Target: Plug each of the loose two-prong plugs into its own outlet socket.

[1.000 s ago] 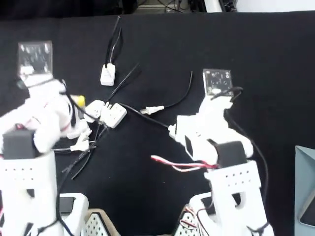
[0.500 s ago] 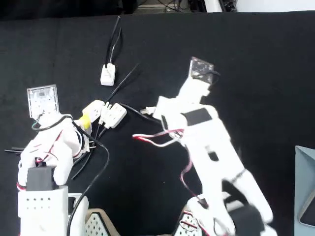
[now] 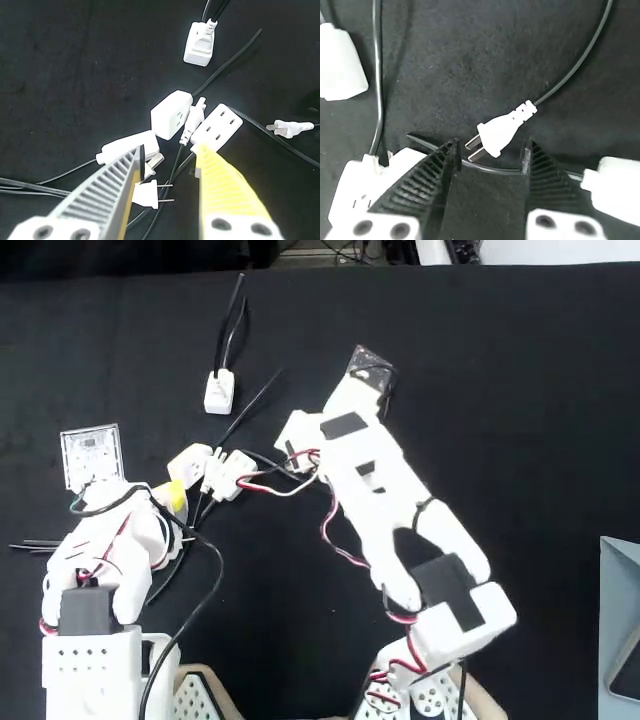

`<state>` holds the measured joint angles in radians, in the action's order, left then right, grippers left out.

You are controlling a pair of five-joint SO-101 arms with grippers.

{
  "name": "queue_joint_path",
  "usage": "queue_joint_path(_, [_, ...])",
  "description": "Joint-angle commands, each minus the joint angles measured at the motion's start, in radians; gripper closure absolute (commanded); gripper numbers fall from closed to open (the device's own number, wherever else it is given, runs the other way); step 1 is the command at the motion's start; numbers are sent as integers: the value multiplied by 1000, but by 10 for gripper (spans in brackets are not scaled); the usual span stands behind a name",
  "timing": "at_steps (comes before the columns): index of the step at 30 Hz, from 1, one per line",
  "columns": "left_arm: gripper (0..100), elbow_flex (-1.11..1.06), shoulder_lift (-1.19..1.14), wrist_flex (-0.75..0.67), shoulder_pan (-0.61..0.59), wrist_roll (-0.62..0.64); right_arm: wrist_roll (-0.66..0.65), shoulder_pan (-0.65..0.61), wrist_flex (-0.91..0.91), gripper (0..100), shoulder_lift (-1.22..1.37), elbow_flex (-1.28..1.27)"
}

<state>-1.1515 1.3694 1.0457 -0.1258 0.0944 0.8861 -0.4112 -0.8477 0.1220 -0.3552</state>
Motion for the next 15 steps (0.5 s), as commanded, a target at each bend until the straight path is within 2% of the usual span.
queue_joint_path(1, [815,-4,8,-20,-10,3,31,-23,12,800,2,61])
queue_joint_path(15, [815,-7,8,-17,-10,3,80,0,61,800,41,59])
